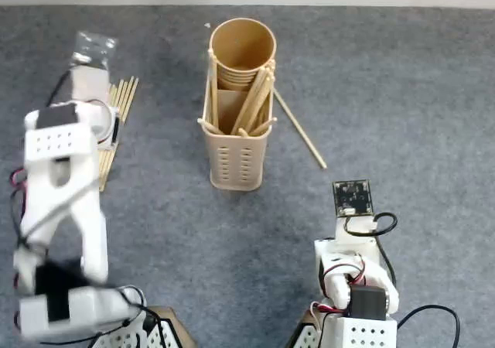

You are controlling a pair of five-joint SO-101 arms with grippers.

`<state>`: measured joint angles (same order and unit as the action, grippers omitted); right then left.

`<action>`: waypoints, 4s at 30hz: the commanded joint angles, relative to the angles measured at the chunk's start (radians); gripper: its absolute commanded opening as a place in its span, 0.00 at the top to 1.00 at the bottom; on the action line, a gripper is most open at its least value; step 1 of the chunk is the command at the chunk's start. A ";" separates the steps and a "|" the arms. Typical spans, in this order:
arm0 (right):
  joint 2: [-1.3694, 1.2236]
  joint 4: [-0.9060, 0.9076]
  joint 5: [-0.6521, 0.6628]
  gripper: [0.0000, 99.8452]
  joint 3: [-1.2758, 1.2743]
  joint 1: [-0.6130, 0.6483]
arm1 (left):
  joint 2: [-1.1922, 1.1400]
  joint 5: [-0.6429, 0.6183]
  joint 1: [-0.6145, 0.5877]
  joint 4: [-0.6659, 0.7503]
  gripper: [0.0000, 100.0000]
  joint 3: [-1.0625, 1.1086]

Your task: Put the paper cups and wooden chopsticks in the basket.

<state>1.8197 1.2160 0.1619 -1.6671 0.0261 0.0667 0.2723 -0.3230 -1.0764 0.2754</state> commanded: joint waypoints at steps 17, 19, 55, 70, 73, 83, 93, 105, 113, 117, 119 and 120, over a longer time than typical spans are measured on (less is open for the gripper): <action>0.013 0.007 0.006 0.99 -0.153 -0.013 | -0.680 0.068 -0.101 -0.164 0.82 -0.599; 0.013 0.007 0.006 0.99 -0.153 -0.013 | -0.723 0.068 -0.108 -0.164 0.82 -0.622; 0.013 0.007 0.006 0.99 -0.153 -0.013 | -0.886 0.020 0.035 -0.695 1.00 -1.518; 0.013 0.007 0.006 0.99 -0.153 -0.013 | -0.822 -0.110 0.042 -0.698 1.00 -1.799; 0.013 0.007 0.006 0.99 -0.153 -0.013 | -0.727 -0.146 0.088 -0.698 1.00 -1.799; 0.013 0.007 0.006 0.99 -0.153 -0.013 | -0.251 -0.236 0.509 -0.694 1.00 -1.650; 0.013 0.007 0.006 0.99 -0.153 -0.013 | -0.166 -0.235 0.676 -0.591 1.00 -1.609; 0.013 0.007 0.006 0.99 -0.153 -0.013 | -0.151 -0.166 0.763 -0.560 1.00 -1.652; 0.013 0.007 0.006 0.99 -0.153 -0.013 | -0.018 -0.164 0.734 -0.715 1.00 -1.724; 0.013 0.007 0.006 0.99 -0.153 -0.013 | 0.140 -0.164 0.708 -0.712 1.00 -1.383; 0.013 0.007 0.006 0.99 -0.153 -0.013 | 0.231 -0.164 0.702 -0.698 1.00 -1.198; 0.013 0.007 0.006 0.99 -0.153 -0.013 | 0.272 -0.164 0.697 -0.669 1.00 -1.104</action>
<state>1.8197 1.2160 0.1619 -1.6671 0.0261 0.2217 0.1036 0.3966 -1.7868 -1.0886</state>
